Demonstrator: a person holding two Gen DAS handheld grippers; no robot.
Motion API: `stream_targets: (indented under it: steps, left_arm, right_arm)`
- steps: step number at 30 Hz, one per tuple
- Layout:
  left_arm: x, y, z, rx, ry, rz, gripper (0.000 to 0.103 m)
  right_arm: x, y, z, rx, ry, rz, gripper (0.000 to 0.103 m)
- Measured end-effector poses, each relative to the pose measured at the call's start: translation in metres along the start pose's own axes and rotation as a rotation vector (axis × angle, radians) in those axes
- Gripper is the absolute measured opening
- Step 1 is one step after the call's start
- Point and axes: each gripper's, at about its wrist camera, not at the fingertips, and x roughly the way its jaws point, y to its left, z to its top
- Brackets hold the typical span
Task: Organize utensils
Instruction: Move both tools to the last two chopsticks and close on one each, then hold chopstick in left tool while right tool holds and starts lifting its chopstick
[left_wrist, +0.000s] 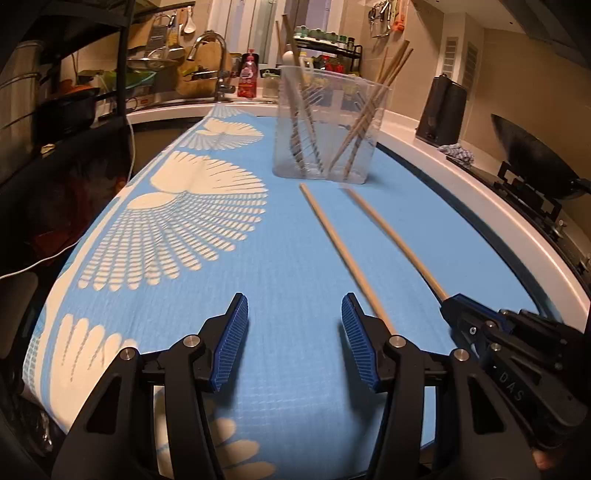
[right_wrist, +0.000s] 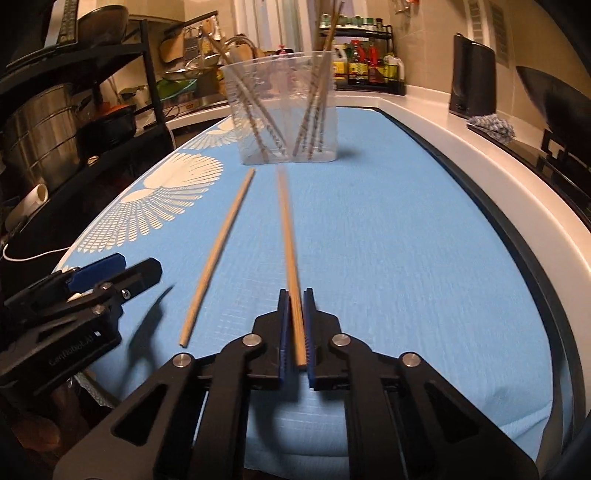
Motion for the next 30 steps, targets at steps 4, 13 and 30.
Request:
stream_targets:
  steps: [4, 13, 30]
  left_arm:
    - [0.01, -0.019, 0.003, 0.036, 0.025, -0.028, 0.061]
    - [0.021, -0.035, -0.001, 0.141, 0.051, 0.017, 0.021]
    - [0.009, 0.01, -0.004, 0.092, 0.019, -0.032, 0.012]
  right_arm:
    - [-0.001, -0.016, 0.0, 0.039, 0.0, -0.039, 0.006]
    - [-0.001, -0.022, -0.002, 0.039, 0.004, -0.063, 0.006]
    - [0.002, -0.014, 0.001, 0.054, 0.018, -0.032, 0.007]
